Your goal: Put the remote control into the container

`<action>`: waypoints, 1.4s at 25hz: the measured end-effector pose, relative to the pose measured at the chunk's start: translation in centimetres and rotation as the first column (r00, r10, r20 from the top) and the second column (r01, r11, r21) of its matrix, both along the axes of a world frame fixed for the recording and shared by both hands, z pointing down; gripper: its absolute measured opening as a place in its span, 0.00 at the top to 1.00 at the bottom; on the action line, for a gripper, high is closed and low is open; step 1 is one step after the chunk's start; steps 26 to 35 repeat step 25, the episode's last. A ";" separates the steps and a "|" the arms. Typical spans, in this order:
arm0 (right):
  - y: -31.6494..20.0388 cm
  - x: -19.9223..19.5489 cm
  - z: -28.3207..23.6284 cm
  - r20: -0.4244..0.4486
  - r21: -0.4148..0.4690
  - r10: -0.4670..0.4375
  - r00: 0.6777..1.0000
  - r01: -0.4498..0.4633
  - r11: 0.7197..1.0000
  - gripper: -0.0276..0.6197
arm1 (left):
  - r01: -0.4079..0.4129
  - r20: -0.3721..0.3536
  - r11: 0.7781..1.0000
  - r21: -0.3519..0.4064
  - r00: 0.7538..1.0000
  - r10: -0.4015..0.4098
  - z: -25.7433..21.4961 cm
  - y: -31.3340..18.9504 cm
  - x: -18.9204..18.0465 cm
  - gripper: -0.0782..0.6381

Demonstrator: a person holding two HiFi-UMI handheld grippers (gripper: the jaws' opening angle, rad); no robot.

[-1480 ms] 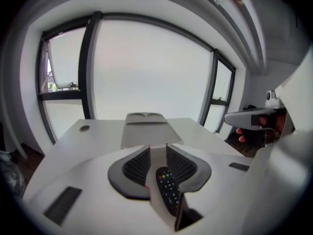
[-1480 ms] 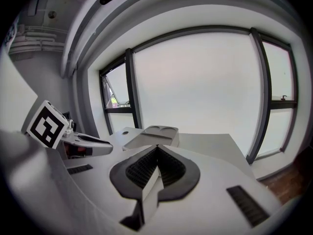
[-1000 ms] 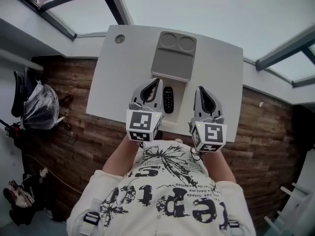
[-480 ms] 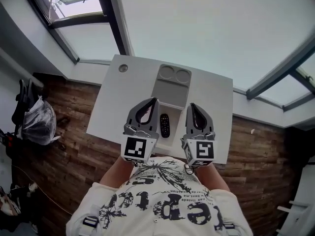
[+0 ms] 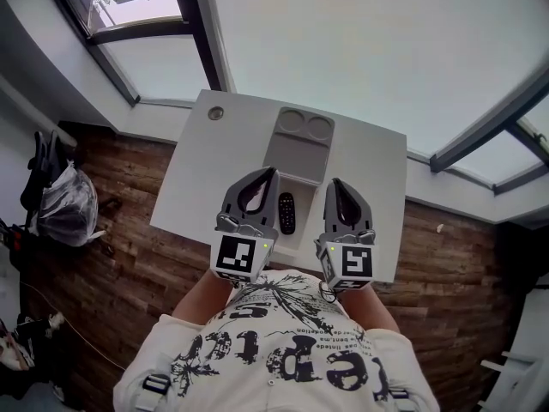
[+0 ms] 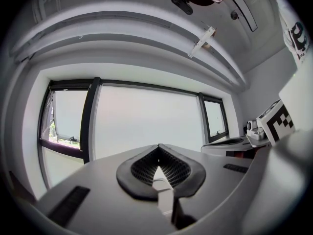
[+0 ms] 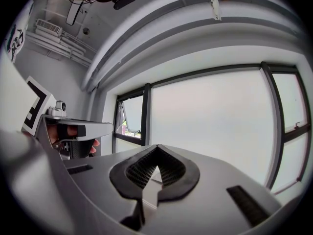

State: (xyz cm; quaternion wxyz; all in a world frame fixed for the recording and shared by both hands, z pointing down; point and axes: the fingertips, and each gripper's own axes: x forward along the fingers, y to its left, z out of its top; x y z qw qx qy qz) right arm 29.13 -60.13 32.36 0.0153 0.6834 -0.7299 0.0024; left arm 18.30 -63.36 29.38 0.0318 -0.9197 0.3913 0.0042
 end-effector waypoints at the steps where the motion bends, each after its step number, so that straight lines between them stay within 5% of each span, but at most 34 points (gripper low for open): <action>1: 0.1 0.1 0.1 0.000 -0.004 0.001 1.000 -0.001 1.000 0.95 | -0.001 0.006 1.000 -0.003 1.000 0.001 0.2 0.1 0.1 0.88; 13: 0.1 1.7 1.4 0.027 -0.036 0.026 0.999 -0.025 0.999 0.95 | -0.053 -0.019 0.995 -0.084 0.999 0.051 1.4 0.4 1.4 0.88; 35: -1.0 2.9 2.3 0.014 -0.049 0.032 0.999 -0.031 0.998 0.95 | -0.013 0.027 0.996 -0.089 1.000 0.016 2.8 -1.2 2.5 0.88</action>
